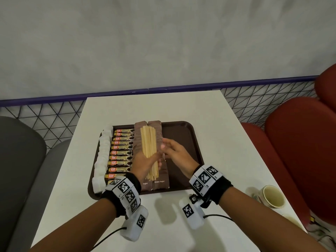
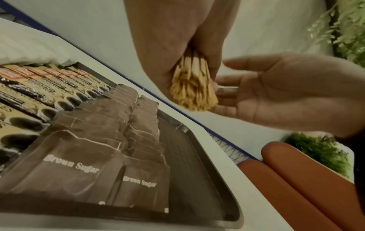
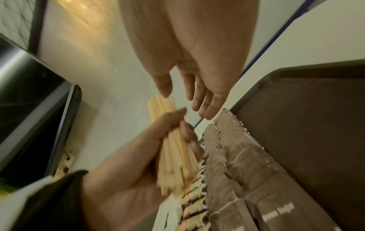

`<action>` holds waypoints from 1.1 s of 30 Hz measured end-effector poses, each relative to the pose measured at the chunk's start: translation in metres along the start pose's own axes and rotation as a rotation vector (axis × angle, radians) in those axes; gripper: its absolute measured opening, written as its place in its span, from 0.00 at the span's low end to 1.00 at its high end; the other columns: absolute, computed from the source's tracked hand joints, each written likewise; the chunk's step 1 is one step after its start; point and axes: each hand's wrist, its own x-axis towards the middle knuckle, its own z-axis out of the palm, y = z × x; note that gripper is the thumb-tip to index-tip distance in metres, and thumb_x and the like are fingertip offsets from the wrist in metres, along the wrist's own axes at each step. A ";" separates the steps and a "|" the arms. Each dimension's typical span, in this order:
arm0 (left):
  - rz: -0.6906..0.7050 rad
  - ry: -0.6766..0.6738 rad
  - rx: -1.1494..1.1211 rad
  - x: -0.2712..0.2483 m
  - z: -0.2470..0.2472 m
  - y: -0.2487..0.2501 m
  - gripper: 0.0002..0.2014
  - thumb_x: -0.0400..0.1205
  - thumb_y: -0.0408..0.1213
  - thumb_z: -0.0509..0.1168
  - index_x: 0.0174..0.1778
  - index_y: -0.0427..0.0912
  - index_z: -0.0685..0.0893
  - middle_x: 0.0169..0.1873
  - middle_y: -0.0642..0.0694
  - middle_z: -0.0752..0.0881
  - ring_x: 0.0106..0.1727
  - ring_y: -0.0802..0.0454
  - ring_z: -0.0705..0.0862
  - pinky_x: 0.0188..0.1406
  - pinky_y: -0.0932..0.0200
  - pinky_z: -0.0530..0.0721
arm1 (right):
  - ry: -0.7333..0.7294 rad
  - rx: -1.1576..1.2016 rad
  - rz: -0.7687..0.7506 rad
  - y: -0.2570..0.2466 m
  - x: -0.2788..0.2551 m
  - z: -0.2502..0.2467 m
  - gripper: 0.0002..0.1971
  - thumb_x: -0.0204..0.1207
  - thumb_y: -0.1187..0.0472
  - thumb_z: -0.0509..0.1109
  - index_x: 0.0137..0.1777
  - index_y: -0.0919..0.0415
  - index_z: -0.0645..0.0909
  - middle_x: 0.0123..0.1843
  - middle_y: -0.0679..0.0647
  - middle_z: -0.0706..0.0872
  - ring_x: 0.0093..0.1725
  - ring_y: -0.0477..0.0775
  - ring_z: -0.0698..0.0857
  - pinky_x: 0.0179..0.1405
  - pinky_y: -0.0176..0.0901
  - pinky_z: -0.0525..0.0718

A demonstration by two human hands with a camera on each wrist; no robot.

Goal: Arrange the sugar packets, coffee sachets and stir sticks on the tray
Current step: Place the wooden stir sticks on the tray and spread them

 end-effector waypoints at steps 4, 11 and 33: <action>-0.121 -0.175 0.046 -0.004 0.014 -0.006 0.03 0.79 0.31 0.68 0.46 0.36 0.81 0.27 0.43 0.83 0.23 0.55 0.82 0.27 0.61 0.83 | 0.007 -0.028 0.009 0.008 0.014 -0.006 0.20 0.80 0.57 0.64 0.70 0.62 0.73 0.62 0.57 0.82 0.46 0.45 0.83 0.30 0.24 0.78; -0.208 -0.295 0.007 0.006 0.038 -0.018 0.14 0.81 0.34 0.66 0.61 0.35 0.78 0.32 0.43 0.84 0.28 0.55 0.84 0.29 0.63 0.84 | 0.096 -0.098 0.073 0.042 0.024 -0.021 0.16 0.78 0.59 0.67 0.64 0.64 0.79 0.60 0.63 0.86 0.60 0.61 0.85 0.62 0.62 0.82; -0.261 -0.180 0.120 0.082 0.108 -0.054 0.09 0.78 0.26 0.67 0.54 0.31 0.83 0.37 0.39 0.87 0.31 0.55 0.88 0.41 0.55 0.88 | 0.359 -0.343 0.298 0.066 0.063 -0.076 0.18 0.81 0.66 0.53 0.28 0.63 0.70 0.38 0.63 0.76 0.40 0.54 0.74 0.33 0.42 0.69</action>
